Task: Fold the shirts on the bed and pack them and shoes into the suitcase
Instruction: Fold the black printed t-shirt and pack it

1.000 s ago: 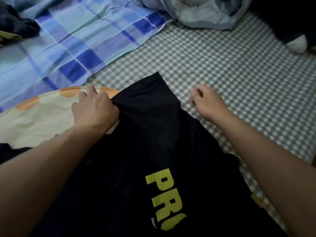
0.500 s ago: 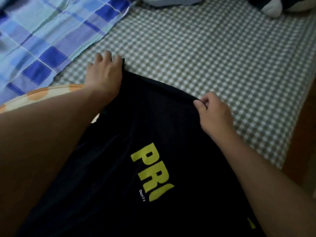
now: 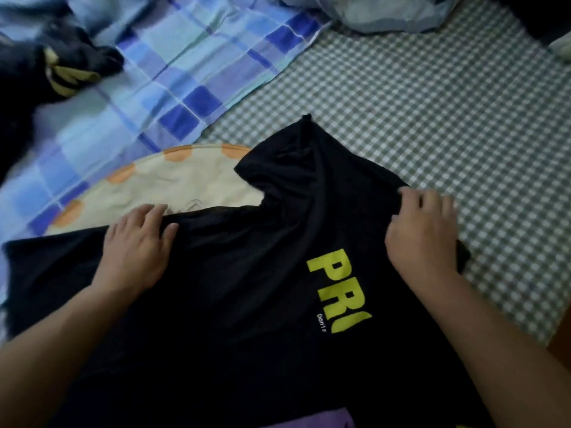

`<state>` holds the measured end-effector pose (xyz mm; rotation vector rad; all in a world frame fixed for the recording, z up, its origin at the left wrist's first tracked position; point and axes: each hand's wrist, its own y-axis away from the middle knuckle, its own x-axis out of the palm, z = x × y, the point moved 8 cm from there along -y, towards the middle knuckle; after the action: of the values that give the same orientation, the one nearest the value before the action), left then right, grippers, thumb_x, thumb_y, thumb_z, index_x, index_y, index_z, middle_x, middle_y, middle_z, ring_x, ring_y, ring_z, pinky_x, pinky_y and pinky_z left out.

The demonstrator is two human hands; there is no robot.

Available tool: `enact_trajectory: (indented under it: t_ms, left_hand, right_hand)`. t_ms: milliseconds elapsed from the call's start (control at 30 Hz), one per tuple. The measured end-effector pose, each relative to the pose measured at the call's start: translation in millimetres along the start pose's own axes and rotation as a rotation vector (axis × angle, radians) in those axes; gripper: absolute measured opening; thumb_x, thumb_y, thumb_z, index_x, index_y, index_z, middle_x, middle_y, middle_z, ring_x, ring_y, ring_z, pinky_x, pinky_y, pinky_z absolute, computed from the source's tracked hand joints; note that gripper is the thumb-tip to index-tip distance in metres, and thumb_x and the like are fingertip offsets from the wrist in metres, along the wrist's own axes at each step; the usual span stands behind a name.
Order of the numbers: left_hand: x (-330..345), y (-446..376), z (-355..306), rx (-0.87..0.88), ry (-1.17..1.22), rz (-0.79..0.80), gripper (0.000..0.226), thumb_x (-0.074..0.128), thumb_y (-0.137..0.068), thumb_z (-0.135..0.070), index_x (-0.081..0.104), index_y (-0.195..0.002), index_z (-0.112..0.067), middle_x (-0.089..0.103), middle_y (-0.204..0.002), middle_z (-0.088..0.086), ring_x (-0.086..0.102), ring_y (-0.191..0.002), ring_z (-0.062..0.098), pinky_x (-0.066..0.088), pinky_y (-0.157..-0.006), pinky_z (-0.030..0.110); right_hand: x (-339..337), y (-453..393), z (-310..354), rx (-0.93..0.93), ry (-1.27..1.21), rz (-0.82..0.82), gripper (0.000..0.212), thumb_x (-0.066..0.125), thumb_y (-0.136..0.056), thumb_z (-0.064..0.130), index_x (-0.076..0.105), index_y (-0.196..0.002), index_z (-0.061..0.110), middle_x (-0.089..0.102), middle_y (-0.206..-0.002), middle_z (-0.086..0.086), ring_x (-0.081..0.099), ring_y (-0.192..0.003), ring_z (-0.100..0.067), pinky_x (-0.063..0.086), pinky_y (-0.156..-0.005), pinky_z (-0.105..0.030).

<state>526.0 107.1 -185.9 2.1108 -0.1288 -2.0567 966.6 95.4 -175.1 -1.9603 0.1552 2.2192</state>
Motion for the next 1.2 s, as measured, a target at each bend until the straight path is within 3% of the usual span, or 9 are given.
enact_trajectory:
  t_ms: [200, 300, 567, 700, 800, 867, 967, 1100, 1200]
  left_hand:
    - [-21.7, 14.3, 135.8, 0.006, -0.239, -0.102, 0.026, 0.072, -0.091, -0.024, 0.062, -0.108, -0.007, 0.061, -0.097, 0.024, 0.058, -0.09, 0.048, 0.041, -0.086, 0.058]
    - [-23.0, 14.4, 187.7, -0.006, -0.236, -0.144, 0.023, 0.072, -0.09, -0.02, 0.06, -0.104, -0.007, 0.061, -0.094, 0.023, 0.06, -0.09, 0.047, 0.039, -0.093, 0.058]
    - [-16.4, -2.4, 252.7, -0.102, 0.01, -0.185, 0.012, 0.059, -0.099, -0.019, 0.066, -0.101, -0.009, 0.066, -0.094, 0.019, 0.059, -0.092, 0.044, 0.043, -0.08, 0.049]
    - [-12.0, -5.3, 267.5, -0.119, 0.237, -0.131, 0.01, 0.065, -0.095, -0.016, 0.07, -0.099, -0.008, 0.068, -0.098, 0.02, 0.061, -0.097, 0.043, 0.049, -0.082, 0.048]
    - [-9.2, 2.4, 269.1, -0.089, 0.238, -0.088, 0.011, 0.067, -0.092, -0.011, 0.07, -0.102, -0.007, 0.065, -0.099, 0.021, 0.059, -0.1, 0.044, 0.05, -0.086, 0.051]
    - [-11.2, 7.7, 271.1, -0.13, 0.208, -0.087, 0.013, 0.064, -0.091, -0.011, 0.067, -0.103, -0.005, 0.06, -0.101, 0.023, 0.055, -0.102, 0.045, 0.048, -0.087, 0.053]
    - [-22.1, 14.6, 253.5, -0.13, 0.066, -0.191, 0.033, 0.062, -0.083, -0.004, 0.061, -0.116, -0.004, 0.056, -0.119, 0.027, 0.05, -0.109, 0.047, 0.043, -0.088, 0.055]
    - [-22.7, 14.5, 187.0, 0.072, -0.025, -0.246, 0.06, 0.064, -0.076, -0.002, 0.055, -0.135, -0.009, 0.053, -0.138, 0.023, 0.045, -0.129, 0.045, 0.033, -0.105, 0.055]
    - [-10.7, 9.0, 153.1, 0.161, -0.079, -0.199, 0.051, 0.065, -0.078, -0.005, 0.056, -0.128, -0.013, 0.057, -0.128, 0.017, 0.053, -0.117, 0.042, 0.041, -0.098, 0.053]
  right_hand:
    - [26.9, 18.0, 208.3, -0.557, -0.205, 0.09, 0.035, 0.069, -0.083, 0.005, 0.067, -0.116, 0.017, 0.058, -0.114, -0.002, 0.048, -0.104, -0.027, 0.047, -0.088, -0.042]
    - [45.6, 12.1, 238.8, -0.643, -0.045, 0.073, 0.019, 0.07, -0.084, 0.011, 0.067, -0.103, 0.016, 0.06, -0.103, -0.002, 0.048, -0.098, -0.026, 0.042, -0.092, -0.041]
    - [38.4, -29.4, 226.3, -0.284, 0.028, -0.009, 0.023, 0.05, -0.095, 0.004, 0.067, -0.081, 0.012, 0.06, -0.073, -0.003, 0.047, -0.076, -0.026, 0.04, -0.07, -0.04]
    - [35.4, -16.5, 248.1, -0.536, -0.025, 0.03, 0.014, 0.059, -0.098, 0.024, 0.068, -0.101, 0.013, 0.066, -0.09, -0.005, 0.056, -0.091, -0.03, 0.045, -0.089, -0.046]
    - [48.7, 0.1, 254.7, -0.785, 0.187, 0.153, 0.018, 0.065, -0.087, 0.009, 0.064, -0.105, 0.01, 0.059, -0.089, -0.004, 0.053, -0.082, -0.027, 0.048, -0.082, -0.042]
    - [43.9, -6.2, 249.4, -0.732, 0.259, 0.157, 0.023, 0.063, -0.082, 0.001, 0.066, -0.103, 0.011, 0.058, -0.09, -0.003, 0.05, -0.082, -0.024, 0.045, -0.083, -0.037]
    - [27.5, -17.0, 244.8, -0.545, 0.114, 0.158, 0.043, 0.057, -0.088, 0.0, 0.064, -0.127, 0.015, 0.057, -0.128, -0.004, 0.046, -0.121, -0.026, 0.034, -0.109, -0.038]
    - [24.5, -40.7, 225.3, -0.355, 0.066, 0.256, 0.077, 0.051, -0.086, -0.008, 0.035, -0.155, 0.021, 0.024, -0.163, -0.003, 0.018, -0.15, -0.025, 0.022, -0.122, -0.041]
    - [37.0, -75.0, 210.2, -0.374, 0.231, 0.351, 0.091, 0.054, -0.086, -0.005, 0.011, -0.161, 0.023, 0.007, -0.169, 0.0, 0.005, -0.155, -0.026, 0.016, -0.125, -0.042]
